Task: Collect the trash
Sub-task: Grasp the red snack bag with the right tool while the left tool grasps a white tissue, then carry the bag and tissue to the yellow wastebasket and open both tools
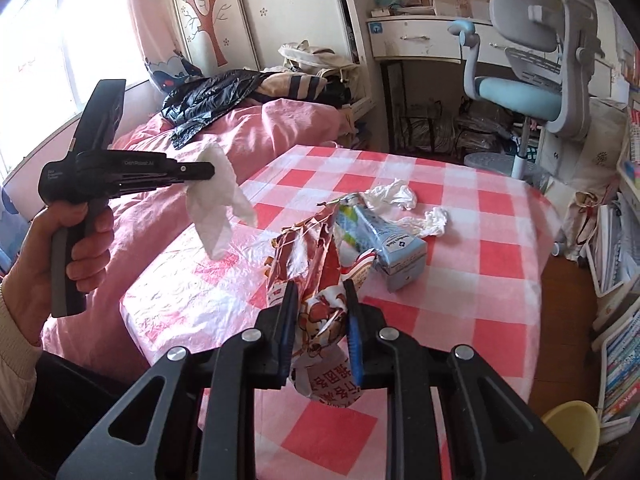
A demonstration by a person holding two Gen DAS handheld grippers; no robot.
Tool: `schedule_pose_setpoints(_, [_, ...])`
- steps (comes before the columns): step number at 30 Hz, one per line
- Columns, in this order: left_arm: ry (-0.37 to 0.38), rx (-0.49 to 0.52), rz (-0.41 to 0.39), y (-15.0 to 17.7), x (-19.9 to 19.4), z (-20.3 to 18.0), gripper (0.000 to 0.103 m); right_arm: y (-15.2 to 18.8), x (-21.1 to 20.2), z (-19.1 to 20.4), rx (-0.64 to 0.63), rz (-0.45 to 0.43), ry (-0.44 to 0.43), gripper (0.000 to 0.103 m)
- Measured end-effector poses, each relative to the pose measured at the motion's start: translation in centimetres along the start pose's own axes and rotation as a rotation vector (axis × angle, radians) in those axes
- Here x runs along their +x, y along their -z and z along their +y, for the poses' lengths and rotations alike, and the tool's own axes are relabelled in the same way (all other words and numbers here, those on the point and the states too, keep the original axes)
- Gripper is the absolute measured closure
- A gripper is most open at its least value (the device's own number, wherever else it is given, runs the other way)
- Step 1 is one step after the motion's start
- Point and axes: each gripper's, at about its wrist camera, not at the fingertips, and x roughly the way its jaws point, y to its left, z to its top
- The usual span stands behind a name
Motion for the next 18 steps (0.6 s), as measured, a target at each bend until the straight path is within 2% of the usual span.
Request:
schedule_pose_setpoints(6, [0.033, 0.001, -0.007, 1.5, -1.5, -0.9, 0.097, 0.1, -2.9, -1.2, 0.055, -0.092, -0.007, 0.080])
schedule_pose_setpoints(14, [0.089, 0.044, -0.013, 3.3, -2.4, -4.0, 0.097, 0.1, -7.4, -4.5, 0.260, -0.292, -0.158, 0.080])
schedule_pose_setpoints(18, [0.121, 0.076, -0.015, 3.5, -1.9, -6.0, 0.097, 0.7, -8.6, -6.6, 0.370, -0.354, -0.248, 0.081])
